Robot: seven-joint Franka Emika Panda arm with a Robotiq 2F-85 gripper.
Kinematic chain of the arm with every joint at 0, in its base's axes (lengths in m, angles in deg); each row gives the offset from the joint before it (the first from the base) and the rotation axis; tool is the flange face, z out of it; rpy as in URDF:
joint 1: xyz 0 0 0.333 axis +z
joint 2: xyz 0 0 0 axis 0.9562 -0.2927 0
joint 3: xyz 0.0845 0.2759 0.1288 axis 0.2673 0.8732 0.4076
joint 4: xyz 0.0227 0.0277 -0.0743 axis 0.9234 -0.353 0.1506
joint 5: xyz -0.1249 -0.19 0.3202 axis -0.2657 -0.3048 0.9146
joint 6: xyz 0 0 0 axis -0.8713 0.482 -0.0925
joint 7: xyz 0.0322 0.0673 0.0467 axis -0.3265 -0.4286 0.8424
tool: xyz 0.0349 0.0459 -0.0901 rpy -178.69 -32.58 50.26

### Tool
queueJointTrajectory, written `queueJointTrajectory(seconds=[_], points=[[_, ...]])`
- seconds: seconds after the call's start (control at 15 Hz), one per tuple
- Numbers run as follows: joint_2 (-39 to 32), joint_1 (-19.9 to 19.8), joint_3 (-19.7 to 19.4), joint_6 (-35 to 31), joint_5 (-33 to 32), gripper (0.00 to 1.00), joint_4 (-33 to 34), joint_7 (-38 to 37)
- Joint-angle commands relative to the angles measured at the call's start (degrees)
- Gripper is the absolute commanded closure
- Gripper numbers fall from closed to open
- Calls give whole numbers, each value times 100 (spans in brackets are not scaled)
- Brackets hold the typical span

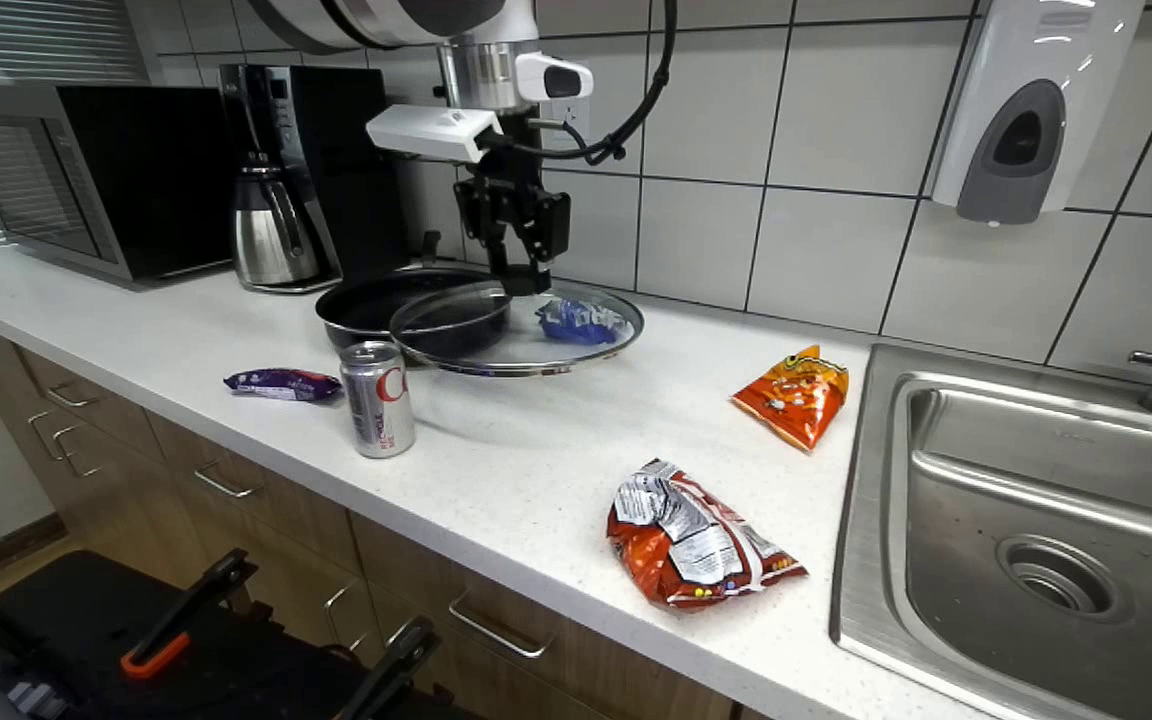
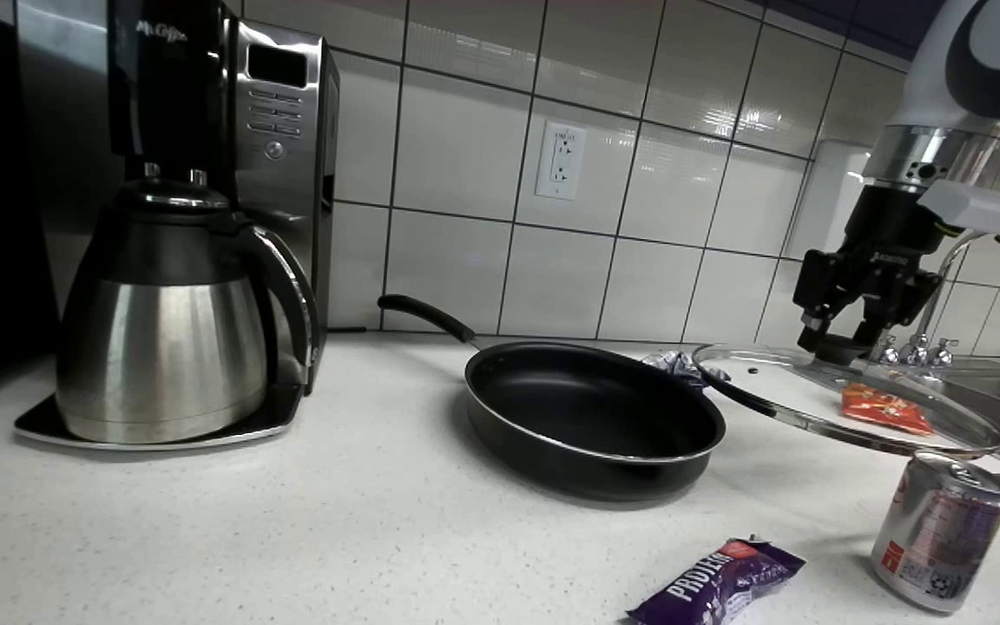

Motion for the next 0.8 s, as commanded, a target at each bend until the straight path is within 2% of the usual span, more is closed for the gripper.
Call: queueJointTrajectory(seconds=[0.0, 0.73], points=[[203, -184, -14, -22, -253, 61, -3, -235], [-240, -308, -210, -468, -135, 61, 55, -111]])
